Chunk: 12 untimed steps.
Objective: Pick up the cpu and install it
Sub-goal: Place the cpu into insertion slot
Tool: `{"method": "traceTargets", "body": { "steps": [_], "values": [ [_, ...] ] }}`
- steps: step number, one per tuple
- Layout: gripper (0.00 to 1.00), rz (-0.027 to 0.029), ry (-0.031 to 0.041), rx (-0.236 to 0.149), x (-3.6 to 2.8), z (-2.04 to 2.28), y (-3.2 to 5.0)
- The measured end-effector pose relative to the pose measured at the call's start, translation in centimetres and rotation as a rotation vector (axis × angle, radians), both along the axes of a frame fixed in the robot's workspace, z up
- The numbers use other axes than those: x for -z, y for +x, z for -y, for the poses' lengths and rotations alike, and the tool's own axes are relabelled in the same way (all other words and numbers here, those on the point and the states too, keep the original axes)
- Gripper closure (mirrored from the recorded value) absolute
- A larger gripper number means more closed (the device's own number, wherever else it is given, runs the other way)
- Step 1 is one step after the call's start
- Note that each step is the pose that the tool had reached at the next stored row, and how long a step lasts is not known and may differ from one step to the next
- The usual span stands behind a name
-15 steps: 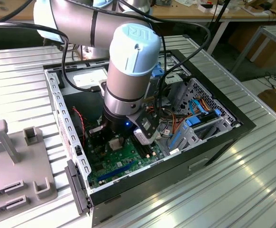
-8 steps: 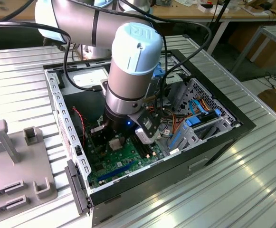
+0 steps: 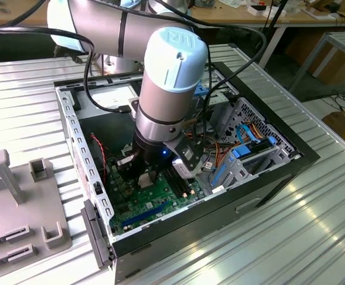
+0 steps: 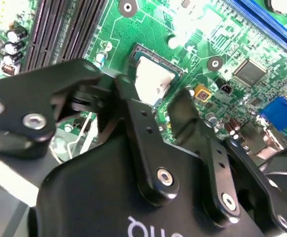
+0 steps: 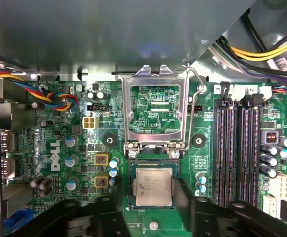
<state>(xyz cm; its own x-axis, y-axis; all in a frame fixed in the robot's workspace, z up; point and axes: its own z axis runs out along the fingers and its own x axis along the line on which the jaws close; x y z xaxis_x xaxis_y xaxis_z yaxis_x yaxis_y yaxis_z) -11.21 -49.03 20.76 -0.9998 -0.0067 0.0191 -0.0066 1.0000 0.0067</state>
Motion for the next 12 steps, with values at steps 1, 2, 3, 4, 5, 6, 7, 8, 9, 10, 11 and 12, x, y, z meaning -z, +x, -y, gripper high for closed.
{"method": "traceTargets", "body": {
  "steps": [1,2,3,4,5,6,7,8,9,10,11,12],
  "values": [
    [0.56,-0.0004,-0.0001,0.002,-0.27,0.0,0.01],
    [0.62,-0.0004,0.0,0.005,-0.62,0.0,0.02],
    [0.62,-0.0006,0.0,0.009,-0.74,0.0,0.02],
    [0.68,-0.0006,-0.0002,0.024,-0.74,0.0,0.04],
    [0.74,-0.0005,-0.0004,0.038,-0.72,0.01,0.08],
    [0.8,-0.0006,-0.0005,0.071,-0.67,0.01,0.07],
    [0.89,-0.0006,-0.0004,0.086,-0.65,0.0,0.07],
    [0.89,-0.0007,-0.0006,0.096,-0.65,0.0,0.07],
    [0.89,-0.0007,-0.0005,0.097,-0.65,0.0,0.07],
    [0.89,-0.0006,-0.0004,0.098,-0.64,0.0,0.07],
    [0.89,-0.0006,-0.0004,0.099,-0.64,0.0,0.07],
    [0.89,-0.0006,-0.0004,0.099,-0.64,0.0,0.07]
  ]
}}
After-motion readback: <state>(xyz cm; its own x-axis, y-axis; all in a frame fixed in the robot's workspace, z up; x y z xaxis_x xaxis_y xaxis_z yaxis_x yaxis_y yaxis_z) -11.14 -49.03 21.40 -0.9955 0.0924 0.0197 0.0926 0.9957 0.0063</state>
